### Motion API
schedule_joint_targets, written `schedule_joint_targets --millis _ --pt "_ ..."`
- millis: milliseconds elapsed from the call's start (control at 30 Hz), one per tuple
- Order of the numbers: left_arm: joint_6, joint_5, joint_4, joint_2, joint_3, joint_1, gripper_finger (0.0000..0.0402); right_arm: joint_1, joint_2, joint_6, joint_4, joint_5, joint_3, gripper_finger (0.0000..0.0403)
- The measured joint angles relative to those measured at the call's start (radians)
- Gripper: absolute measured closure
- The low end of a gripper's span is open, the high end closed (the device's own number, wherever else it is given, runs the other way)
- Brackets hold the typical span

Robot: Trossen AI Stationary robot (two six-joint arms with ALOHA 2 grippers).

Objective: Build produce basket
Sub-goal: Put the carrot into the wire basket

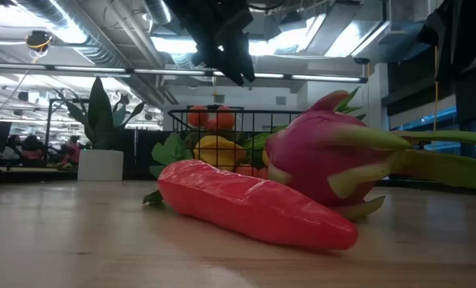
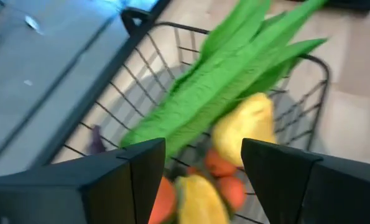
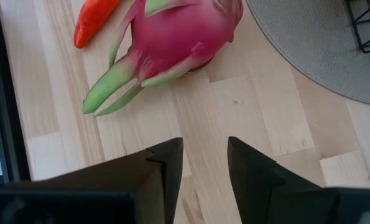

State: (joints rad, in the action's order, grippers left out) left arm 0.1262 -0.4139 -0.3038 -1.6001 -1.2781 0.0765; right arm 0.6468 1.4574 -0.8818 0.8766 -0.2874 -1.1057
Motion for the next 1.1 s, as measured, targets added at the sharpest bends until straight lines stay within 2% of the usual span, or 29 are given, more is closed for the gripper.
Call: schedule_joint_targets --millis 100,267,367,433,600,700,867,1033,1100 --pt "0.069 0.077 -0.012 0.0 0.0 -0.021 0.0195 0.0 0.0 0.0 0.0 0.0 0.0 0.0287" --pt "0.081 0.334 -0.139 0.0 0.0 -0.106 0.0196 0.0 0.0 0.0 0.0 0.0 0.0 0.0287" --pt "0.068 0.397 -0.226 -0.023 -0.001 -0.179 0.0197 0.0 0.0 0.0 -0.001 0.0 0.0 0.0287" --pt "0.034 0.398 -0.273 -0.033 0.002 -0.234 0.0197 0.0 0.0 0.001 0.0 0.0 0.0 0.0287" --pt "-0.069 0.388 -0.239 -0.065 -0.001 -0.374 0.0197 0.0 0.0 0.038 0.004 0.0 0.0 0.0287" --pt "-0.146 0.316 -0.235 -0.088 0.002 -0.442 0.0197 0.0 0.0 0.056 0.004 0.0 0.0 0.0287" --pt "-0.14 0.209 -0.17 -0.159 0.001 -0.495 0.0198 0.0 0.0 0.064 0.002 0.0 0.0 0.0287" --pt "-0.134 0.233 0.018 -0.236 -0.003 -0.509 0.0198 0.0 0.001 0.079 -0.017 -0.008 0.0 0.0287" --pt "-0.136 0.257 0.036 -0.259 -0.002 -0.513 0.0198 0.0 0.0 0.079 -0.024 -0.008 0.0 0.0287"
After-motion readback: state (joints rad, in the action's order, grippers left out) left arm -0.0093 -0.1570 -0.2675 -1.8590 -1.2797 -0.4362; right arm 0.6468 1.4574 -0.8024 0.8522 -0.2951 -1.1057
